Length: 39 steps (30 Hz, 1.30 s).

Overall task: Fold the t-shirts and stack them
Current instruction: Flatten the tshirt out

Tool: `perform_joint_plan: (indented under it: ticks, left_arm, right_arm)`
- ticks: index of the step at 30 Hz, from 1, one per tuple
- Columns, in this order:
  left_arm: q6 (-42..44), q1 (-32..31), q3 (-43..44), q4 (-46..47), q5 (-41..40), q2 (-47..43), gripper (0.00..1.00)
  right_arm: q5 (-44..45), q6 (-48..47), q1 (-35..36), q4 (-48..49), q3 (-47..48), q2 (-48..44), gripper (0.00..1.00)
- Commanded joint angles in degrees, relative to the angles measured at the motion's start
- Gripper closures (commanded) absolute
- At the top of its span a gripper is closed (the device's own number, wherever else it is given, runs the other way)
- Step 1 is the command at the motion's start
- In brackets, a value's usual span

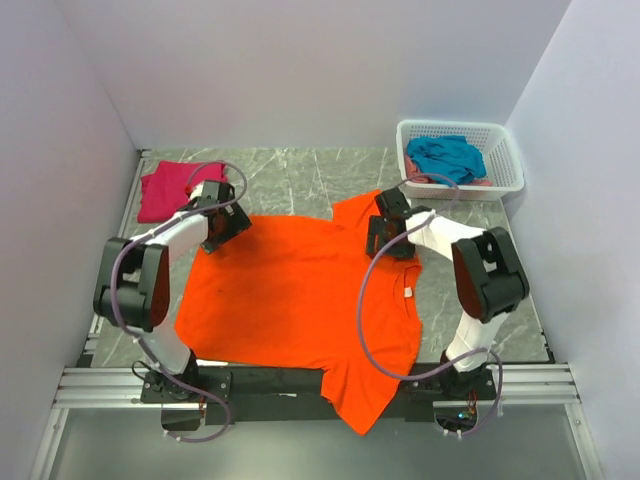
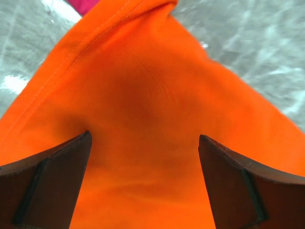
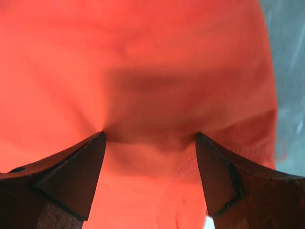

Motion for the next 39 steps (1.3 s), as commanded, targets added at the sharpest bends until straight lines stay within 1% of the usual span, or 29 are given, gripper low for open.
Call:
perform_joint_plan:
  ticks: [1,4,5,10,15,19,25,27,29,33,35,36,37,38,39]
  left_arm:
    - [0.2,-0.2,3.0,1.2,-0.5,3.2,0.01]
    - [-0.2,-0.2,4.6,0.5,-0.9,5.8,0.01]
    - [-0.2,-0.2,4.9,0.8,-0.8,6.9,0.0]
    - [0.0,-0.2,8.3,0.7,0.3,10.7,0.01]
    - [0.3,-0.2,14.0,-0.6,1.3,14.6,0.01]
    - [0.4,-0.2,17.4,-1.6,1.7,17.7,0.01]
    - [1.0,-0.2,20.6,-2.0,3.0,19.9,0.01]
    - [1.5,-0.2,23.0,-3.3,2.8,20.4,0.01]
    - [1.6,-0.2,23.7,-4.2,2.7,19.9,0.01]
    - [1.4,-0.2,20.9,-3.7,4.6,14.9,0.01]
    - [0.5,-0.4,18.9,-4.5,4.4,10.4,0.01]
    - [0.1,-0.4,18.0,-6.1,3.9,8.6,0.01]
    - [-0.8,-0.3,14.8,-6.4,3.3,4.5,0.0]
    - [-1.4,-0.3,12.8,-6.7,3.1,2.2,0.01]
    - [-2.0,-0.3,10.7,-7.4,2.7,-0.2,0.01]
  right_arm:
    - [3.9,1.4,-0.7,-3.5,5.2,5.3,0.17]
    - [4.7,1.2,-1.9,-6.2,9.1,7.1,0.18]
    - [4.7,1.1,-2.3,-7.2,9.8,7.6,0.2]
    - [6.1,-1.9,-4.2,-9.0,14.7,10.6,0.19]
    - [4.9,-5.4,-6.5,-9.1,20.1,14.5,0.18]
    - [4.8,-7.0,-7.9,-10.1,26.3,17.7,0.18]
    - [3.0,-9.1,-9.0,-9.7,31.6,20.6,0.19]
    - [3.2,-9.6,-9.0,-10.1,32.5,20.6,0.19]
    - [3.7,-9.6,-9.0,-10.2,32.6,19.8,0.19]
    - [3.2,-9.6,-8.8,-9.9,31.3,14.3,0.18]
    - [3.2,-8.6,-8.6,-9.8,29.2,11.5,0.18]
    - [3.2,-8.3,-8.3,-9.2,27.9,8.2,0.18]
    - [2.7,-7.5,-7.6,-7.8,24.6,6.3,0.17]
    - [2.4,-7.0,-7.3,-6.9,22.5,2.2,0.17]
    - [1.9,-6.7,-6.8,-5.9,18.4,0.1,0.17]
